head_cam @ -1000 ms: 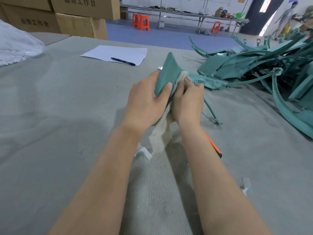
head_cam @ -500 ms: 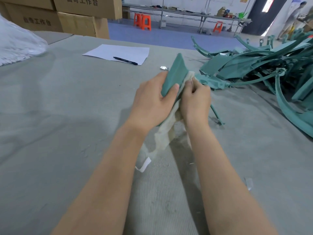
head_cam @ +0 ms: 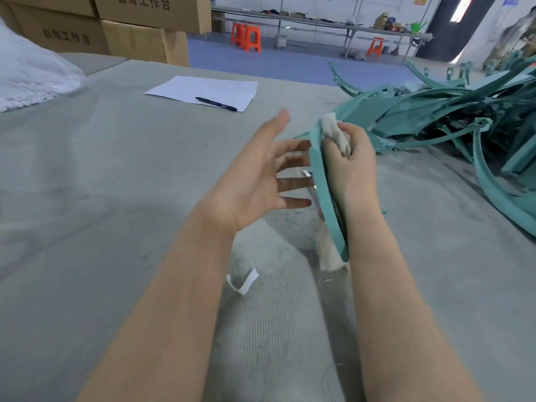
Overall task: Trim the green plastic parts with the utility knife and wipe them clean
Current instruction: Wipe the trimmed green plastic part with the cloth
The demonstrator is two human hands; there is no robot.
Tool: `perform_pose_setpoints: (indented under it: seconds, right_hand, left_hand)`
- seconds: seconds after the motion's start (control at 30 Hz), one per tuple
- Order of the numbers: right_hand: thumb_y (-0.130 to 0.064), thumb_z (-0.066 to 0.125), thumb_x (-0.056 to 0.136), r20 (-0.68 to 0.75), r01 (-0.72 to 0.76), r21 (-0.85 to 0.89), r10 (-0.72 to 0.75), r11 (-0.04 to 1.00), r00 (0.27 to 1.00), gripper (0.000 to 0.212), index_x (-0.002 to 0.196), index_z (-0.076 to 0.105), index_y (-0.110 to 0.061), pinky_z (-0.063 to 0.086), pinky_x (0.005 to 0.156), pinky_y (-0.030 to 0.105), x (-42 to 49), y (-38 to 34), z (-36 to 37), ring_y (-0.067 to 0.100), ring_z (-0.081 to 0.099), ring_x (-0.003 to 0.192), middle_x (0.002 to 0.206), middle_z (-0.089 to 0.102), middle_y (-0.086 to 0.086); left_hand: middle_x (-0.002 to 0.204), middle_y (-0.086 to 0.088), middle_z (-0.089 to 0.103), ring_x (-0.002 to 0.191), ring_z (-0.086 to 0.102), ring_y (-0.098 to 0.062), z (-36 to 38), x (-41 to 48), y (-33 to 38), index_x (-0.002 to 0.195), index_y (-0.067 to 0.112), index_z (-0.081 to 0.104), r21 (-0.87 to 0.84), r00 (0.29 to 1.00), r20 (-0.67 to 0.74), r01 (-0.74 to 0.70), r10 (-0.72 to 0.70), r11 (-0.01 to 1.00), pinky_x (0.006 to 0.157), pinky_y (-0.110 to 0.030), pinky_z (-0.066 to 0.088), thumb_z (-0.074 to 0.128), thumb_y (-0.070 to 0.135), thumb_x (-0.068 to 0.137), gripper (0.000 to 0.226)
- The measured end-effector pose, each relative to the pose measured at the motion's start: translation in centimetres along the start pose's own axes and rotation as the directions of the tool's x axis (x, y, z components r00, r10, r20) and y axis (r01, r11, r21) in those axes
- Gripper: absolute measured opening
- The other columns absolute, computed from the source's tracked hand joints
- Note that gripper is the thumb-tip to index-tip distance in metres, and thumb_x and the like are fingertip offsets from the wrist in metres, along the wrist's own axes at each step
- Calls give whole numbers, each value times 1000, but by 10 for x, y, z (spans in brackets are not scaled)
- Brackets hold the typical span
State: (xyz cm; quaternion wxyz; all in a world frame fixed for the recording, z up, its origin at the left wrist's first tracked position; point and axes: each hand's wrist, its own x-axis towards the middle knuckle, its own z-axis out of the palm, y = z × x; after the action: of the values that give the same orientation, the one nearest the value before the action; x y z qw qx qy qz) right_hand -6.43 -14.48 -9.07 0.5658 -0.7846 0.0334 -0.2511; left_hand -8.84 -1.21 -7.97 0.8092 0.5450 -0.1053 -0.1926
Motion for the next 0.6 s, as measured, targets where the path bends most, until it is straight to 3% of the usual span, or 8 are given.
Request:
perform_pose_setpoints:
  seconds: [0.07,0.17,0.27,0.47,0.6]
  right_hand:
    - [-16,55,90,76,97,-106,-90,990,993,26,114,61,-23,47,92,35,-6,-5,2,16,61,98,99,67,-8]
    - [-19,57,92,192,188,-284,-137,940,972,29,120,61,-23,44,95,45,-13,-5,8,25,60,105,107,70,1]
    - [-25,59,93,235,187,-291,-120,938,965,29,121,64,-19,42,97,39,-15,-3,12,23,58,110,114,65,3]
    - [-30,58,95,294,304,-396,-194,866,936,27,115,70,-16,35,102,32,-21,-5,28,26,45,122,136,49,5]
    - [-32,47,99,261,295,-496,-184,817,948,34,130,59,-29,34,100,36,-23,-6,32,29,41,119,144,41,0]
  left_hand:
    - [87,-4,63,72,64,-18,-6,1,1,97,18,67,-10,999,-42,28,-28,1000,68,-30,57,43,65,89,54]
    - [87,-3,72,71,69,-14,-6,6,-6,102,14,69,28,985,-160,63,-58,998,62,-23,56,53,38,96,30]
    - [80,-4,70,62,68,-12,-9,11,-13,95,14,65,53,959,-284,38,-21,998,57,-22,55,51,19,99,16]
    - [70,2,73,64,70,-10,-18,15,-16,94,16,63,-142,931,-362,-104,47,984,53,-20,53,41,19,103,24]
    - [74,5,74,68,70,-7,-13,15,-17,95,20,64,-109,922,-368,-167,116,980,57,-19,53,38,17,104,27]
